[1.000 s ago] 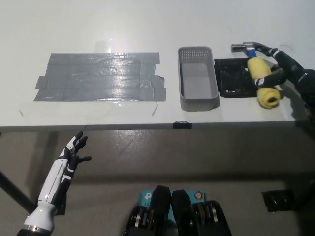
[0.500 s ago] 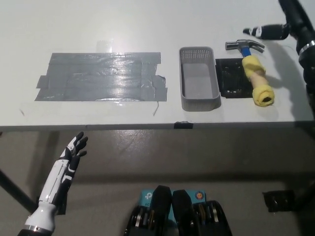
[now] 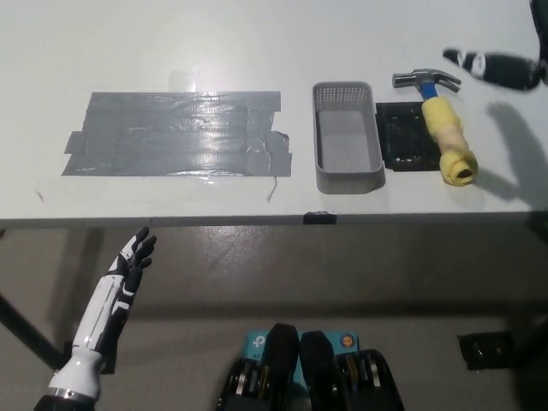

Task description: The robot picks the hammer with right hand and hits the black area on the desk and places it back.

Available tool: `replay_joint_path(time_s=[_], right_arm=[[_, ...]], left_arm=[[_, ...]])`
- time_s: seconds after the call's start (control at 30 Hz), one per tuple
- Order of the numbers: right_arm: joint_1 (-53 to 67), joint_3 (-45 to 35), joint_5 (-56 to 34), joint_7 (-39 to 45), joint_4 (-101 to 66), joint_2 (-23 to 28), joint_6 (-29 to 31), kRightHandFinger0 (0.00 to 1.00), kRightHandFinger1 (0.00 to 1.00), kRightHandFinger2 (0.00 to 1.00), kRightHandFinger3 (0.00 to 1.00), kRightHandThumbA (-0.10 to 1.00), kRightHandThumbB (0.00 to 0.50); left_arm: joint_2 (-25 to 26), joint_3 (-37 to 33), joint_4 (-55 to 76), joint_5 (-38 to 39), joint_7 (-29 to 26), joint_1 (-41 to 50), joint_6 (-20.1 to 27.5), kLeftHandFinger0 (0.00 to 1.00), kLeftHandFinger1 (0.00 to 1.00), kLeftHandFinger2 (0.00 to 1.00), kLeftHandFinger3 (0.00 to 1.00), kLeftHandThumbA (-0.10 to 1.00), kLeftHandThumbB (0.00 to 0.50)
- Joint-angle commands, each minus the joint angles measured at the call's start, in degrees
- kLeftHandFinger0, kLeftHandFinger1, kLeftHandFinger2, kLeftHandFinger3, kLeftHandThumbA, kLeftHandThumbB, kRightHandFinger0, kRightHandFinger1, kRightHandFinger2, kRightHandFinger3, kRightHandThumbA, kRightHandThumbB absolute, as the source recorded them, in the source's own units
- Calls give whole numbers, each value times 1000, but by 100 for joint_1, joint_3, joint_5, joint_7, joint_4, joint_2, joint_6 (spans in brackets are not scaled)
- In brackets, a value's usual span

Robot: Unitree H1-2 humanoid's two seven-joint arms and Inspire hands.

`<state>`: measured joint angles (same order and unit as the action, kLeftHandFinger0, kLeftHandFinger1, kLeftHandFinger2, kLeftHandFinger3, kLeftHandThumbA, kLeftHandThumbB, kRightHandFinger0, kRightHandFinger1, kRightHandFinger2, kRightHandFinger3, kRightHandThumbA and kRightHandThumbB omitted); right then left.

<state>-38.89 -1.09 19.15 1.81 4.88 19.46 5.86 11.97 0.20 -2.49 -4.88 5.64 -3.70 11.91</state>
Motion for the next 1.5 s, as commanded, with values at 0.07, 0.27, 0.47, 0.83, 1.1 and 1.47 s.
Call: replay_joint_path(time_s=[0.07, 0.27, 0.47, 0.83, 1.1, 1.47], right_arm=[[1921, -5, -667, -186, -4502, -700, -108, 1000, 1000, 1000, 1000, 1000, 313], [3054, 359, -615, -320, -3786, -1202, 615, 1000, 1000, 1000, 1000, 1000, 239], [3453, 274, -658, -444, -2041, -1561, 1104, 1000, 1000, 1000, 1000, 1000, 251], [3152, 120, -814, -501, 248, -1630, 1461, 1000, 1000, 1000, 1000, 1000, 170], [3208, 122, -1092, -368, 524, -1543, 1537, 1000, 1000, 1000, 1000, 991, 121], [3309, 252, -1214, -248, 462, -1528, 1665, 1000, 1000, 1000, 1000, 954, 127]], left_arm=[[-53, -44, 86, 89, 25, -358, 232, 1000, 1000, 1000, 1000, 1000, 133], [-69, -71, 33, 129, 71, -269, 302, 1000, 1000, 1000, 1000, 1000, 119], [-106, -83, 72, 109, 31, 70, 332, 1000, 1000, 1000, 1000, 1000, 125], [-125, -59, -24, 183, 11, 294, 399, 1000, 1000, 1000, 1000, 1000, 139], [-142, -119, -74, 145, 27, 321, 380, 1000, 1000, 1000, 1000, 1000, 143], [-119, -87, -99, 127, -17, 419, 491, 1000, 1000, 1000, 1000, 1000, 137]])
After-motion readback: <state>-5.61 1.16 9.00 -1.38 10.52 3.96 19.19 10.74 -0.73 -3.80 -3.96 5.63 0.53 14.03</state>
